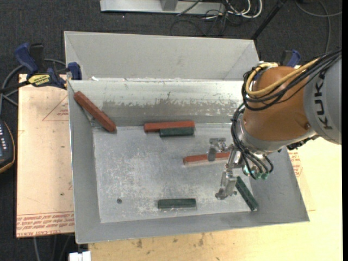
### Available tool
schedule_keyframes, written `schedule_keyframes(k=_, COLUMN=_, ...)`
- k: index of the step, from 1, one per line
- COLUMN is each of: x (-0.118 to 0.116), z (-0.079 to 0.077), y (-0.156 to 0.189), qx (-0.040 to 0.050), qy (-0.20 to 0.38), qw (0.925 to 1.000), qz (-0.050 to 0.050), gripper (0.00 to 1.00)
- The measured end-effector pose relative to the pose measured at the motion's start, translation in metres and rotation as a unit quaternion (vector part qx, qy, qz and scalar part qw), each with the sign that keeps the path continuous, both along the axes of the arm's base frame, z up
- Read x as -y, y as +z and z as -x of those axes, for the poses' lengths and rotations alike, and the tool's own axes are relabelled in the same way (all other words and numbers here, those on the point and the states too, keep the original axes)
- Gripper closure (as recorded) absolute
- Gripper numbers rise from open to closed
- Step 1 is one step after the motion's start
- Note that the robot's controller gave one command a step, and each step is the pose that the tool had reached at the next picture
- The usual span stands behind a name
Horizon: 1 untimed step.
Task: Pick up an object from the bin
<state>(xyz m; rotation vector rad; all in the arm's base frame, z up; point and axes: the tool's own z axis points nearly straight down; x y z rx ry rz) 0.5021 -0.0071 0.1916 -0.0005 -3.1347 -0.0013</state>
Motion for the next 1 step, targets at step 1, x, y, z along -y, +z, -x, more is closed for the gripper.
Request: schedule_keyframes(k=1, x=-0.0116, z=-0.1044, y=-0.0159, qx=0.0068, qy=-0.029, qw=0.9996, qz=0.0, gripper=0.0)
